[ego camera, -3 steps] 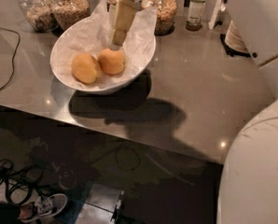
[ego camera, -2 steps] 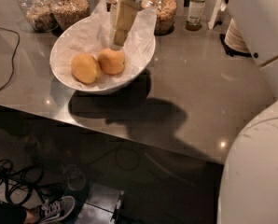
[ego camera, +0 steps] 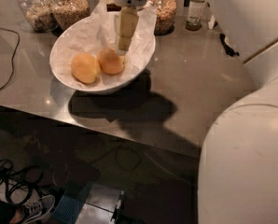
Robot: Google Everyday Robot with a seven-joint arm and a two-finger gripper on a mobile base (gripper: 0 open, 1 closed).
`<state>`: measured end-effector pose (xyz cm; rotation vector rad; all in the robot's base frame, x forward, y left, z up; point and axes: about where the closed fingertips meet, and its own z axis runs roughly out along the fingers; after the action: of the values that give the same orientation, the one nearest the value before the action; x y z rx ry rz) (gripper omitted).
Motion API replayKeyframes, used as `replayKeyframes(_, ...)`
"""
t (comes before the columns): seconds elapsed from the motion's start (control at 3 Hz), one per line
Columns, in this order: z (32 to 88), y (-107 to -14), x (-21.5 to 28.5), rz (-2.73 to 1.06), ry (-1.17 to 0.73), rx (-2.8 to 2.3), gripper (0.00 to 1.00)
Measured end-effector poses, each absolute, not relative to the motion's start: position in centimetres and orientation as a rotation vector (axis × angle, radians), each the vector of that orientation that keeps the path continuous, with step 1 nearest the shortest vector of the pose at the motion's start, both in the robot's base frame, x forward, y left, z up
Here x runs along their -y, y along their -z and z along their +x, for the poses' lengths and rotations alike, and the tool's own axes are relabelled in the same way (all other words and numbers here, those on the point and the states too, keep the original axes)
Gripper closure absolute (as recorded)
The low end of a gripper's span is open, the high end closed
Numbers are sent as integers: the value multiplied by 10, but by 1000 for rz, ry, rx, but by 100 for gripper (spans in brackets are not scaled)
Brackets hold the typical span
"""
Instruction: Pick orange from white bowl
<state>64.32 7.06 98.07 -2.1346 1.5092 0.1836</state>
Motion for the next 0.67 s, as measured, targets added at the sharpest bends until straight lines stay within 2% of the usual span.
replayKeyframes(0.67,662,-927,-68,-2216,-230,-1590,0)
